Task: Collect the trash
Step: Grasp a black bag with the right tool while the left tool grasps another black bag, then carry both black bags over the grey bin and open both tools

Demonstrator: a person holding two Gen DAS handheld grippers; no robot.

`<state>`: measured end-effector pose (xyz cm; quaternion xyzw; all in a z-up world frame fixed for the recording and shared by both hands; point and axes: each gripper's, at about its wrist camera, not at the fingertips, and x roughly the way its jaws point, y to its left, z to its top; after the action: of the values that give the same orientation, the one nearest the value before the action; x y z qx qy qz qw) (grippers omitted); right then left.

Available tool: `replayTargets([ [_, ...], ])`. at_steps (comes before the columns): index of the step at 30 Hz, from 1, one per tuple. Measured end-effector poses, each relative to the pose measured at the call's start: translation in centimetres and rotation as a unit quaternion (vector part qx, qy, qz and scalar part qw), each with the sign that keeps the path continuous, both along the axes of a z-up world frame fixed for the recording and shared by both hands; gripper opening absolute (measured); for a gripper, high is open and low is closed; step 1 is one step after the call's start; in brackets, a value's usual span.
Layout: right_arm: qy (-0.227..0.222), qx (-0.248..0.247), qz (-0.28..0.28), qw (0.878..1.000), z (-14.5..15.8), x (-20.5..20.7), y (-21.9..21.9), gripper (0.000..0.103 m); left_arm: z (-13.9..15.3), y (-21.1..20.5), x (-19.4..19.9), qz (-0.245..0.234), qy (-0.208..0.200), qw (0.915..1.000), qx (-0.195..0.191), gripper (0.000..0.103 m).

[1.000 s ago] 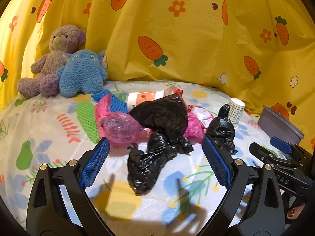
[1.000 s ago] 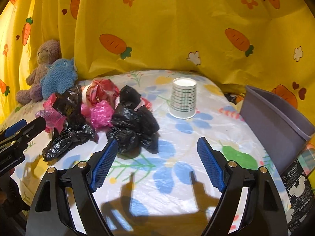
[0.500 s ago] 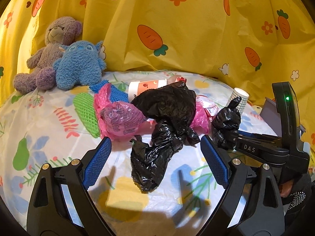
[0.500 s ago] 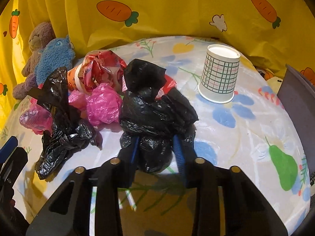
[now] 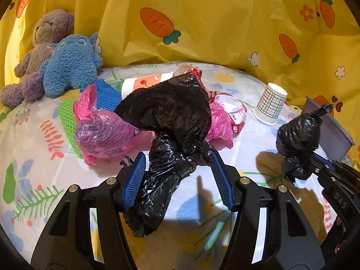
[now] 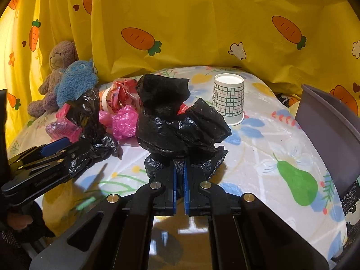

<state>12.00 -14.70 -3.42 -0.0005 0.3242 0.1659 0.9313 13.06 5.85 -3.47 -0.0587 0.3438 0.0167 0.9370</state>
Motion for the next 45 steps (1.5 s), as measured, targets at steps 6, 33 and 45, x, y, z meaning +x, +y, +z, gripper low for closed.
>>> replayTargets([
  [6,-0.016,0.006,0.000,1.000,0.9,-1.4,-0.9,0.006,-0.9,0.3,1.7,-0.008,0.032,0.9993,-0.015,0.044],
  [33,-0.081,0.036,-0.050,0.995,5.3,-4.6,-6.3,0.006,9.4,-7.8,-3.8,-0.157,-0.107,0.9774,-0.092,0.015],
  [45,-0.125,0.007,-0.238,0.963,9.4,-1.9,-18.9,0.006,13.4,-21.6,2.1,-0.311,-0.135,0.9313,-0.133,0.015],
])
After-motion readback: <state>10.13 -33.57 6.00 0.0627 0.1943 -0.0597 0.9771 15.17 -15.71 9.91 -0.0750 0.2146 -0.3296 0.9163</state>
